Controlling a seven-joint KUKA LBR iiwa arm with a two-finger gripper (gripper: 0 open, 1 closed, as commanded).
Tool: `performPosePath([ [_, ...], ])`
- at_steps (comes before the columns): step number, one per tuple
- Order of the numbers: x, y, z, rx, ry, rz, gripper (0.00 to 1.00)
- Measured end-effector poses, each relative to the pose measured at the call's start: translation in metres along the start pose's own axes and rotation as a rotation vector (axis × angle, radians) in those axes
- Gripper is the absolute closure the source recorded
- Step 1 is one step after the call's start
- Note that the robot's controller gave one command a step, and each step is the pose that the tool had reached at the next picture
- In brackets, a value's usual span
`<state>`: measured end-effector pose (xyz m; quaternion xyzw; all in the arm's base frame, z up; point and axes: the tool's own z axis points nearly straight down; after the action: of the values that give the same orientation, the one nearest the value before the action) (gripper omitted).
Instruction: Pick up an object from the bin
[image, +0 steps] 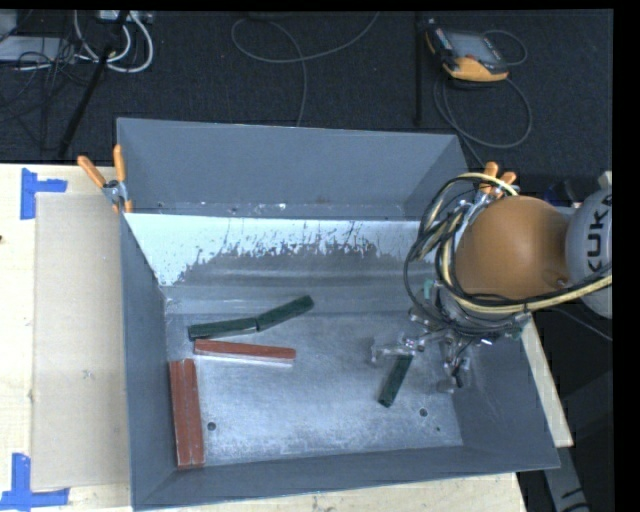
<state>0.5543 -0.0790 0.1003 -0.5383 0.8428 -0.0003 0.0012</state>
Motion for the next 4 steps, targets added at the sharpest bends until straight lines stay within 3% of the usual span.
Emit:
performPosePath([
  [1,-0.01,-0.003,-0.002,-0.003,-0.001,-0.155,0.0],
  [2,-0.004,-0.001,0.032,-0.008,0.0,-0.482,0.0],
  [3,-0.004,0.0,0.033,-0.005,-0.001,-0.477,0.0],
  [4,-0.004,-0.001,0.032,-0.005,0.0,-0.473,1.0],
])
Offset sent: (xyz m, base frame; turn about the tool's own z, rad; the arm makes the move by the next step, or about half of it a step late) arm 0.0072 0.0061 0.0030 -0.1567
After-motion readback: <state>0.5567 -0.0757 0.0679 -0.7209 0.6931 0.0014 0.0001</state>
